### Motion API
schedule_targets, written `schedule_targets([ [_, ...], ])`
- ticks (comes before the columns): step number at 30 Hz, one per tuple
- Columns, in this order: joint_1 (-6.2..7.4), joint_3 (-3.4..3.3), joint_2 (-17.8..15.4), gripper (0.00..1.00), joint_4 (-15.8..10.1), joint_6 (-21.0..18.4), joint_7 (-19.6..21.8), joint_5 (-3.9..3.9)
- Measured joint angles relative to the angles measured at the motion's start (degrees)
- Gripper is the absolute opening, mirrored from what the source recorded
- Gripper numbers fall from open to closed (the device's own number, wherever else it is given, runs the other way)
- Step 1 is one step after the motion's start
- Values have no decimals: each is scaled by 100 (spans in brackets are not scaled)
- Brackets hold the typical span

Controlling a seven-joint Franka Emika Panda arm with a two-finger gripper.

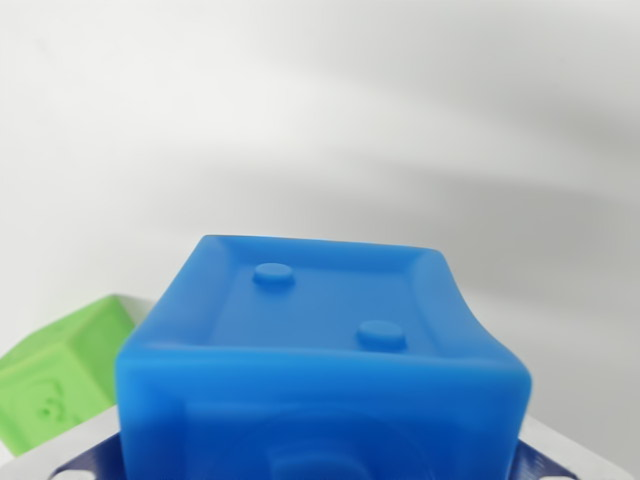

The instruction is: Stack cube

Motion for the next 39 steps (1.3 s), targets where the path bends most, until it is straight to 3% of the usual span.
schedule_targets([
  [22, 157, 193, -556, 0, -463, -95, -378, 4],
  [39, 316, 344, -987, 0, -782, -208, -686, 84],
])
